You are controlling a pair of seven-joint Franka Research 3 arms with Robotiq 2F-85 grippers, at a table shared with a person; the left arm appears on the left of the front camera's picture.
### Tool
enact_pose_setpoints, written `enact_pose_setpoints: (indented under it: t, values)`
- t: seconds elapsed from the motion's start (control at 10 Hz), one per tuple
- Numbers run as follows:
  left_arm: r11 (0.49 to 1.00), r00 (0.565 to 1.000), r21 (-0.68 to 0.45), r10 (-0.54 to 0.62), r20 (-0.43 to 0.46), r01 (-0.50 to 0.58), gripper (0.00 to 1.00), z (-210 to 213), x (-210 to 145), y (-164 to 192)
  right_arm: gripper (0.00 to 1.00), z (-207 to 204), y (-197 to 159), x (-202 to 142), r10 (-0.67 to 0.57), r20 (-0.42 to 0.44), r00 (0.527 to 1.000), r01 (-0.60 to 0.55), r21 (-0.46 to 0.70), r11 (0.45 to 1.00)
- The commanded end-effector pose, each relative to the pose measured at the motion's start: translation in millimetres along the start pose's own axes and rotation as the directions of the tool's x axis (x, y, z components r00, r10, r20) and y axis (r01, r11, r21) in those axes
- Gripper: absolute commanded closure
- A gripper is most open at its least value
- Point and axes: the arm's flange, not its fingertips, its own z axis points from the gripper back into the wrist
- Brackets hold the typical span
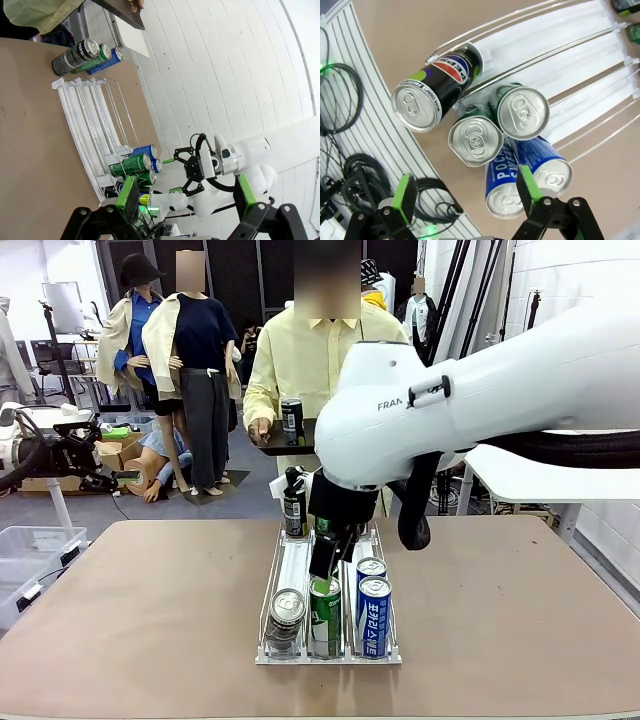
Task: Retrieve and hand over the desired beverage to the person.
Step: Pick up another can of the same type that the person held from the Automatic Can Dispenser.
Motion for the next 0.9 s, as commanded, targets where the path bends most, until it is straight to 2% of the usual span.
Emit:
enact_pose_setpoints:
  t: [0.0, 0.8]
  values:
    - [1.0, 1.0, 0.01, -0.003, 0.005, 0.002, 0.0, 1, -1, -2, 0.0, -7, 1, 10, -0.029, -0.013, 0.999, 0.029, -0.025, 0.999]
    - [1.0, 1.0, 0.01, -0.003, 0.005, 0.002, 0.0, 1, -1, -2, 0.0, -29, 1, 6, -0.041, -0.044, 0.998, 0.04, -0.02, 0.999]
